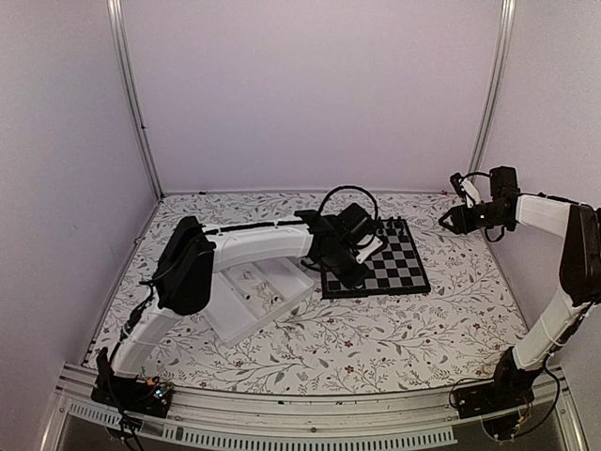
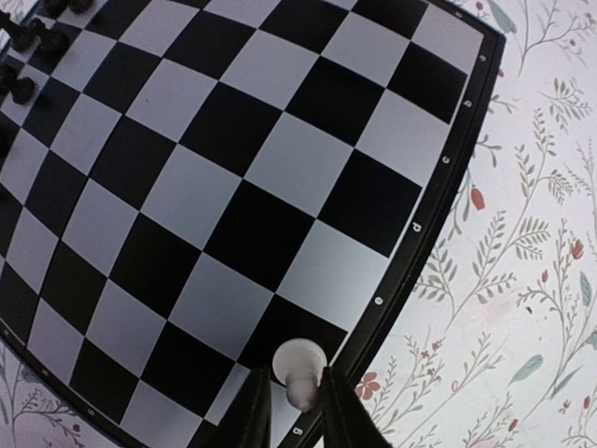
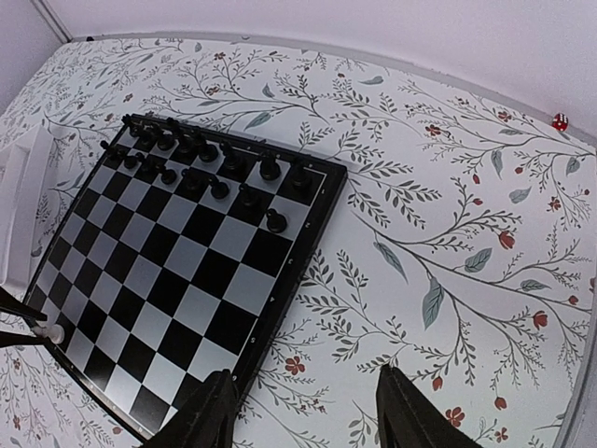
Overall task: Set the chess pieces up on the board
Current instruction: Place the chess piece on the chessboard, then pick up the chess piece from the storage box.
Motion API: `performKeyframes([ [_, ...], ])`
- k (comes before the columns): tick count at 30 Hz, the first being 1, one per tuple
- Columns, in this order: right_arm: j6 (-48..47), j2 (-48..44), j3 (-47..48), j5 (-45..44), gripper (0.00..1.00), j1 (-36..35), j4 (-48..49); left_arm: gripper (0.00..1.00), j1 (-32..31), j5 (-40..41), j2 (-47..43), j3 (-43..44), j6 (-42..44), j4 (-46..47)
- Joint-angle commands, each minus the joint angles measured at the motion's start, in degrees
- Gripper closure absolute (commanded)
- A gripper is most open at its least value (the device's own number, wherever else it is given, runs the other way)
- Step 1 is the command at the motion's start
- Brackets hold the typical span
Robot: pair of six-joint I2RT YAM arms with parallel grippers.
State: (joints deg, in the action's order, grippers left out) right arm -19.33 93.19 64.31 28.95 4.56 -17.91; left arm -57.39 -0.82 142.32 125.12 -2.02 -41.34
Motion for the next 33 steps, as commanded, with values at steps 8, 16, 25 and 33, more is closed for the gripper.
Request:
performKeyframes([
  [8, -0.4, 0.5, 0.2, 1.1, 0.45, 0.1, -0.4, 0.63, 0.4, 0.5, -2.1, 1.3, 0.1, -0.9],
  [16, -0.4, 0.5, 0.1, 1.5, 0.45, 0.0, -0.4, 0.55, 1.2, 8.9, -20.6, -11.7, -0.5, -0.9],
  [25, -0.6, 0.5, 0.1, 2.8, 0.45, 0.1, -0.5, 0.62, 11.1, 16.0, -35.8, -38.2, -8.9, -1.3],
  [33, -0.6, 1.6, 0.2, 3.2, 0.45, 0.1, -0.6, 0.67, 16.0, 11.7, -38.2, -48.7, -13.1, 0.8],
])
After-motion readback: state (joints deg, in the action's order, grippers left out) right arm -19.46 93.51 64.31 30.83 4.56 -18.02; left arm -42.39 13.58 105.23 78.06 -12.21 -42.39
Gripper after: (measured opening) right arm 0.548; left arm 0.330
